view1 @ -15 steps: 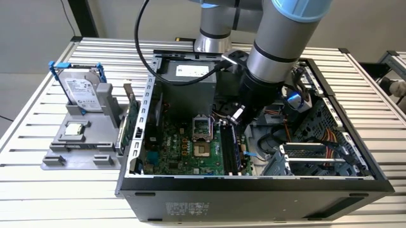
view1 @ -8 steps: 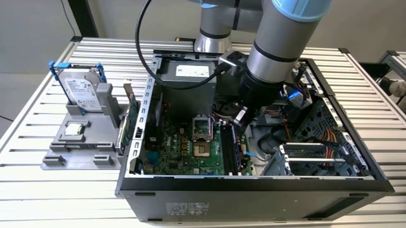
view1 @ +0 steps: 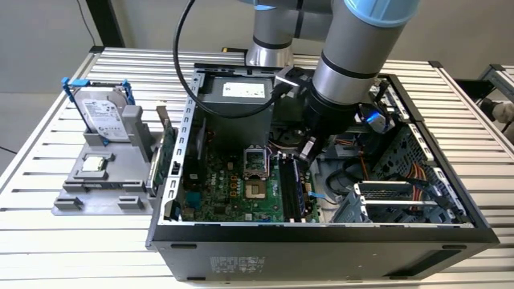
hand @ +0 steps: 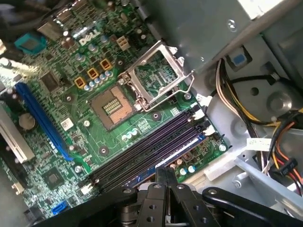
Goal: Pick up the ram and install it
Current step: 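Press down the ram until it locks into place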
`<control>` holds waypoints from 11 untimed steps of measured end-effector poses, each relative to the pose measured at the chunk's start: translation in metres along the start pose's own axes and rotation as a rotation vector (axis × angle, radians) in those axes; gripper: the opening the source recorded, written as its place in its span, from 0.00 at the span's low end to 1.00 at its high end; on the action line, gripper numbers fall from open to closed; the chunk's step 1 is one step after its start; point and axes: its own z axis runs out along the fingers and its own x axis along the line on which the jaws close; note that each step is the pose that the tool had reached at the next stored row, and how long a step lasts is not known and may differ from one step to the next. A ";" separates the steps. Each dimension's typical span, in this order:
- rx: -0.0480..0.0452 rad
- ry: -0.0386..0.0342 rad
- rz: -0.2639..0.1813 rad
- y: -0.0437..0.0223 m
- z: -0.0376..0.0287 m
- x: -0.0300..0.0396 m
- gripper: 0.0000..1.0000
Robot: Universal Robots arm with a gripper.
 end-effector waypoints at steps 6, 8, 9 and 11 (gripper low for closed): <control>0.0035 0.0033 -0.084 0.0000 0.0000 0.0000 0.00; 0.0049 0.0044 -0.115 0.0000 0.0000 0.0000 0.00; 0.0056 0.0051 -0.131 0.0000 0.0001 0.0000 0.00; 0.0072 0.0063 -0.165 0.0000 0.0000 0.0000 0.00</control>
